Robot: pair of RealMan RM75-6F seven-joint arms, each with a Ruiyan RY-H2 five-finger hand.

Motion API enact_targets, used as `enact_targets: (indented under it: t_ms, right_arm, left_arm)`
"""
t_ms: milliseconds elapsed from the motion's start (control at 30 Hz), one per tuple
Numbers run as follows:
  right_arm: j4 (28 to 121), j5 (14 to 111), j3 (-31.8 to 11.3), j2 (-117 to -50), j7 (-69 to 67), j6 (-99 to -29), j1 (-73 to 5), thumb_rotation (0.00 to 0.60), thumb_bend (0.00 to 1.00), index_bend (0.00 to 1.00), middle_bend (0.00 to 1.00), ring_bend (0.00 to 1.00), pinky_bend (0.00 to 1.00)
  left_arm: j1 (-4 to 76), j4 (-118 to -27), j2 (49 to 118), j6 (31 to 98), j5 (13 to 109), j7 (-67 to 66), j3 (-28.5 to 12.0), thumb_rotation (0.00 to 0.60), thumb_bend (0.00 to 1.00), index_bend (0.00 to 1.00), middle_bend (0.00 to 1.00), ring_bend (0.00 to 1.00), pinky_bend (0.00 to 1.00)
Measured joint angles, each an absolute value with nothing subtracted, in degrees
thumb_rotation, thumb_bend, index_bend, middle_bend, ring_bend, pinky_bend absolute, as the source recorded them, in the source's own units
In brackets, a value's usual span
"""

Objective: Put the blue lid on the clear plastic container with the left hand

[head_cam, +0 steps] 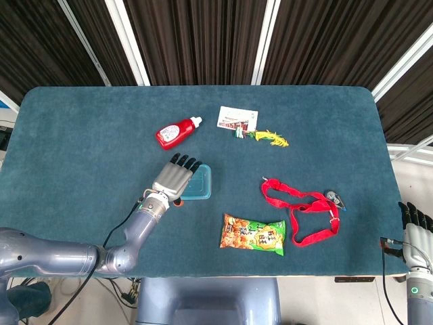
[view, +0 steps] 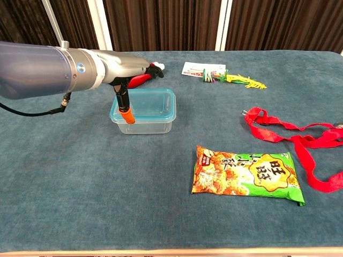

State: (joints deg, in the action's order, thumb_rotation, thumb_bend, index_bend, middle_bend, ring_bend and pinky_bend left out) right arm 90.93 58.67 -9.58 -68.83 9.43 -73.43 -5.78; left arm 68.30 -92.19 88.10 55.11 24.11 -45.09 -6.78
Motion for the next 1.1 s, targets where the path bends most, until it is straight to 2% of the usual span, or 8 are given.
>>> enact_targets:
  t_ms: [167,300,400,533,667,800,933,1100]
  right_arm:
    - [90.92,58.52,-9.65,-68.93,9.45,-73.63,-5.76,0.6,0.27,0.04,0.0,0.0,0.0]
    - [90.73,58.26,-9.76,-69.14,9.61,-73.86,-5.76,0.6,0.27,0.04,0.0,0.0,0.0]
    - [90.55,57.99,-9.85,-69.33,9.85,-74.01,-5.78,0.6,0.27,0.04,0.0,0.0,0.0]
    - [90.25,57.57,-9.9,-69.63,10.23,-74.03,-5.84,0.6,0.27,0.04,0.0,0.0,0.0]
    - [89.91,57.15,-9.88,-69.91,10.61,-73.72,-5.99,0.6,0.27,0.04,0.0,0.0,0.0]
    - [89.59,56.95,-9.89,-70.18,10.82,-73.67,-6.08,0.6,0.27,0.04,0.0,0.0,0.0]
    - [89.3,56.81,-9.93,-70.41,11.02,-73.59,-6.21,0.6,0.27,0.04,0.0,0.0,0.0]
    - [89.42,57.04,-9.93,-70.38,10.85,-73.89,-6.11,0.6,0.27,0.04,0.0,0.0,0.0]
  left_arm:
    - [67.96,-92.1,87.24,54.63,27.46,-44.51,-6.34,0.6,0.2,0.15,0.16,0.02,0.1]
    - [67.27,-91.04,86.77,52.77,32.19,-41.66,-6.32,0.6,0.39,0.28,0.28,0.12,0.22]
    - [66.41,-89.3,86.69,50.91,36.73,-37.5,-6.65,0.6,0.44,0.35,0.32,0.14,0.24]
    - [65.08,-85.31,87.22,48.55,43.92,-31.53,-6.96,0.6,0.46,0.46,0.36,0.16,0.24]
    - [64.0,-80.97,88.51,47.37,49.54,-27.47,-6.98,0.6,0.47,0.5,0.4,0.18,0.24]
    - [63.05,-77.77,90.18,47.23,53.4,-24.05,-7.13,0.6,0.47,0.49,0.39,0.18,0.24]
    - [62.4,-76.73,90.92,46.0,55.29,-20.71,-7.41,0.6,0.37,0.46,0.36,0.17,0.22]
    - [61.66,-76.46,90.87,44.9,57.27,-17.74,-7.82,0.6,0.35,0.43,0.33,0.15,0.22]
